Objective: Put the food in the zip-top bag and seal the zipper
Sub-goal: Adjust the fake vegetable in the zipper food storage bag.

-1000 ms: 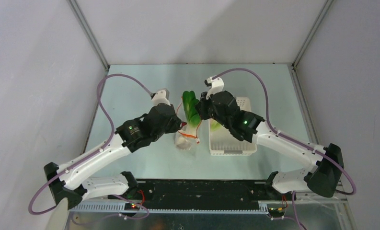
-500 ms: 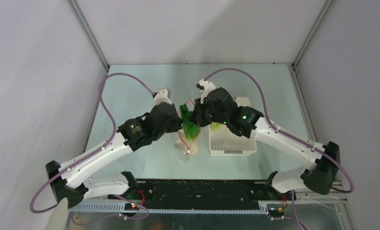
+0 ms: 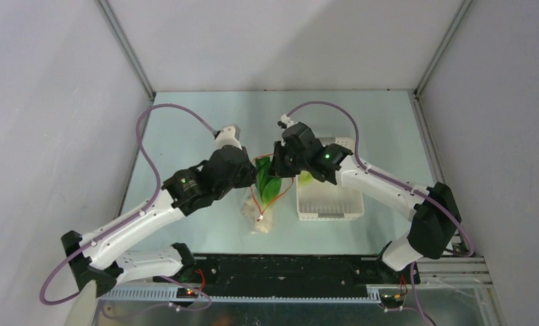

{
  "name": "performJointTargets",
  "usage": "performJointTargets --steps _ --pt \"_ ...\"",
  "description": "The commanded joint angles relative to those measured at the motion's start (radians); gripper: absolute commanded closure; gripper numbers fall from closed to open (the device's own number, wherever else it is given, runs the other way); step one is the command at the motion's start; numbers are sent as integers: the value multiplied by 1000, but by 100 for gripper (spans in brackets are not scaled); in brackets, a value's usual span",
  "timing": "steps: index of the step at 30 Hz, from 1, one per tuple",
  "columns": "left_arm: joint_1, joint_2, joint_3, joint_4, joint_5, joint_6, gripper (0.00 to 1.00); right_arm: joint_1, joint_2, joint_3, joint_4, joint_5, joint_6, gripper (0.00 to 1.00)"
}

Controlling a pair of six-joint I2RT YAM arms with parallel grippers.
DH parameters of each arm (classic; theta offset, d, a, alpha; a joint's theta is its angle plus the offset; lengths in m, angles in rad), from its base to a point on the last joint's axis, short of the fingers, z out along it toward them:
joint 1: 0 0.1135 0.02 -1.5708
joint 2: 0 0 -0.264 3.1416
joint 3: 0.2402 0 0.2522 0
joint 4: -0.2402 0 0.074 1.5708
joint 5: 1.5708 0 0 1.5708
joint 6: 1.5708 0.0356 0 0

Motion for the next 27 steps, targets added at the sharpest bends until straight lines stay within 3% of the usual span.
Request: performJointTargets --steps 1,5,14,18,27 --pt "-4 -35 3 60 18 16 100 -14 -3 57 -2 47 68 79" --pt "-5 -29 3 65 19 19 100 -10 -30 60 14 54 27 56" --pt "-3 -17 14 66 -12 14 100 54 -171 80 13 153 -125 24" --pt "-3 -21 18 69 -20 13 100 68 -233 78 1 183 -157 23" --pt "-2 -20 21 80 -19 13 100 136 -263 47 -45 136 -186 33"
